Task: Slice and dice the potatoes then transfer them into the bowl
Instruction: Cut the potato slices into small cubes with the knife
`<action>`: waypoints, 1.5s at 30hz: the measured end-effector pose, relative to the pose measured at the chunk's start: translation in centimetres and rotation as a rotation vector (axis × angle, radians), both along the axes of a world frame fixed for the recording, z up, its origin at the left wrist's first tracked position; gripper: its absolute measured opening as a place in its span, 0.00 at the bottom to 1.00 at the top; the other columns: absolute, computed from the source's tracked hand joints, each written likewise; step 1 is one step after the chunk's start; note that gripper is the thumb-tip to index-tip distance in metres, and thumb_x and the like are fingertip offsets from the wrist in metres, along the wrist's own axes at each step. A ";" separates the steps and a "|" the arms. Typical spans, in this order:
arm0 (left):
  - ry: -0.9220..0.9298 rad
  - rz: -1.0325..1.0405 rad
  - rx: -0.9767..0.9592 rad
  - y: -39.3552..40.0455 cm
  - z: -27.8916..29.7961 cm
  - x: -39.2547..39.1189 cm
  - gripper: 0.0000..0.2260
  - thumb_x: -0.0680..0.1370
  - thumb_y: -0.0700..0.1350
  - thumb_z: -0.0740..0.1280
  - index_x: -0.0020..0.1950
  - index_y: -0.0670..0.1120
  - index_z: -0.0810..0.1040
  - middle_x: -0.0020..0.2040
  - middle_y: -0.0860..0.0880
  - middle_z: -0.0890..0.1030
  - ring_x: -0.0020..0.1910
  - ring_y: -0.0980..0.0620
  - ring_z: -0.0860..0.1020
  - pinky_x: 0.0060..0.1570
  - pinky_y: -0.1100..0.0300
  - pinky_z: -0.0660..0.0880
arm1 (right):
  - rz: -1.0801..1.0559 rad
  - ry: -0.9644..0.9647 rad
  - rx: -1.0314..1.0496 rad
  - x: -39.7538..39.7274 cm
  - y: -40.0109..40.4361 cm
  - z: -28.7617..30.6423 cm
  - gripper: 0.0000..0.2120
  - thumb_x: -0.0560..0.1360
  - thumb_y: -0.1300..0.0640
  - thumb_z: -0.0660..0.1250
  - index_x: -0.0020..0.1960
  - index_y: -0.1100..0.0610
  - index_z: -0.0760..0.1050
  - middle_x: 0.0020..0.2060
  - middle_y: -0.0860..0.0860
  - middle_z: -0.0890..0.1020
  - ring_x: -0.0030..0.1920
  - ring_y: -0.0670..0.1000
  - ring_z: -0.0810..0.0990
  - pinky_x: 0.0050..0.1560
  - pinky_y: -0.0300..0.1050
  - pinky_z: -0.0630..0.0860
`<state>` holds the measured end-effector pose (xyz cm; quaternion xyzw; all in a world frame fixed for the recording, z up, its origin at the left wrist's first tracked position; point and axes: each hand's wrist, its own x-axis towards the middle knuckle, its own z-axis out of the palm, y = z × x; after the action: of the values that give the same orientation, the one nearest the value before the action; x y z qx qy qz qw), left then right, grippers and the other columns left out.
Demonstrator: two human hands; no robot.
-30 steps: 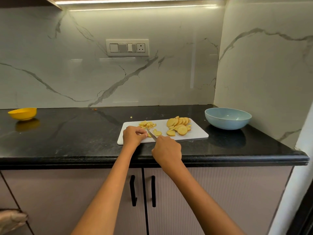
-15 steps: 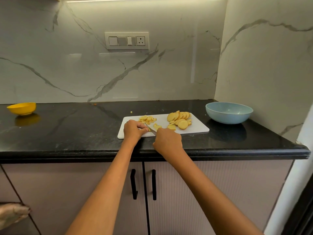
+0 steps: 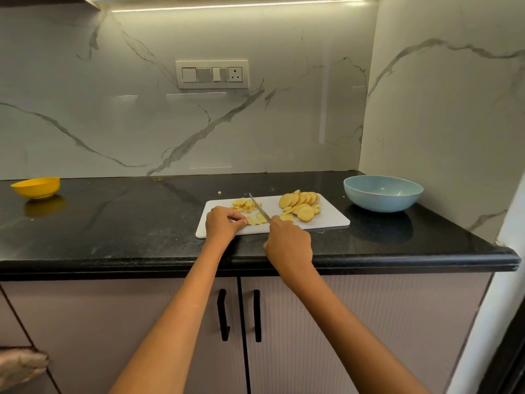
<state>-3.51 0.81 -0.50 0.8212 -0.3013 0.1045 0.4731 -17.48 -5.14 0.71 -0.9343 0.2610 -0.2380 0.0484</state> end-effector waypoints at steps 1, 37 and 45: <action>-0.008 0.001 0.008 0.0 0.0 0.1 0.07 0.71 0.40 0.73 0.47 0.39 0.84 0.47 0.43 0.84 0.44 0.51 0.78 0.44 0.63 0.69 | -0.005 -0.023 0.013 0.0 -0.4 0.0 0.11 0.78 0.60 0.58 0.60 0.60 0.68 0.50 0.54 0.79 0.49 0.54 0.80 0.40 0.42 0.68; -0.027 -0.346 0.186 -1.7 2.4 7.0 0.11 0.66 0.42 0.77 0.45 0.49 0.80 0.44 0.53 0.80 0.40 0.60 0.72 0.48 0.64 0.69 | 0.017 -0.403 -0.008 8.9 -12.5 2.8 0.19 0.82 0.60 0.50 0.73 0.57 0.61 0.36 0.55 0.79 0.32 0.52 0.74 0.33 0.43 0.66; -0.144 -0.260 0.202 -2.8 1.1 6.3 0.08 0.68 0.43 0.75 0.46 0.47 0.81 0.42 0.50 0.80 0.37 0.54 0.71 0.44 0.57 0.71 | 0.005 -0.427 0.042 8.5 -12.7 2.6 0.19 0.82 0.59 0.51 0.72 0.57 0.62 0.38 0.56 0.80 0.36 0.54 0.78 0.36 0.46 0.71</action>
<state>2.78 -2.00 0.59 0.8090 -0.4470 0.0702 0.3751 -8.94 -17.85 3.32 -0.8620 0.2476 -0.4249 0.1226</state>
